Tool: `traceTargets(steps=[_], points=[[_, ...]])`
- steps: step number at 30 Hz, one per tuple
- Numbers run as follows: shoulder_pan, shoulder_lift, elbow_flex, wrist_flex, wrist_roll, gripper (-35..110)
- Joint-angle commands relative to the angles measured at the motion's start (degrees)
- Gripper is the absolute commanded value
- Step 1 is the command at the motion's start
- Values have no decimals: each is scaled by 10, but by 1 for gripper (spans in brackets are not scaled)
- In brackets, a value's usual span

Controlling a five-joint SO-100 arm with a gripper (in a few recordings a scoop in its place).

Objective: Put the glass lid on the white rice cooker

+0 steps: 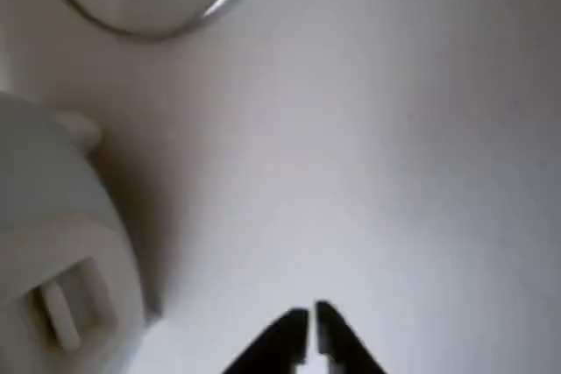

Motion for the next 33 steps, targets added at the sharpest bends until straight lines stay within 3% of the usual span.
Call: traceTargets(steps=[1,33], points=[[5,6,1,3,0,0],[-2,6,1,3,-6,3]])
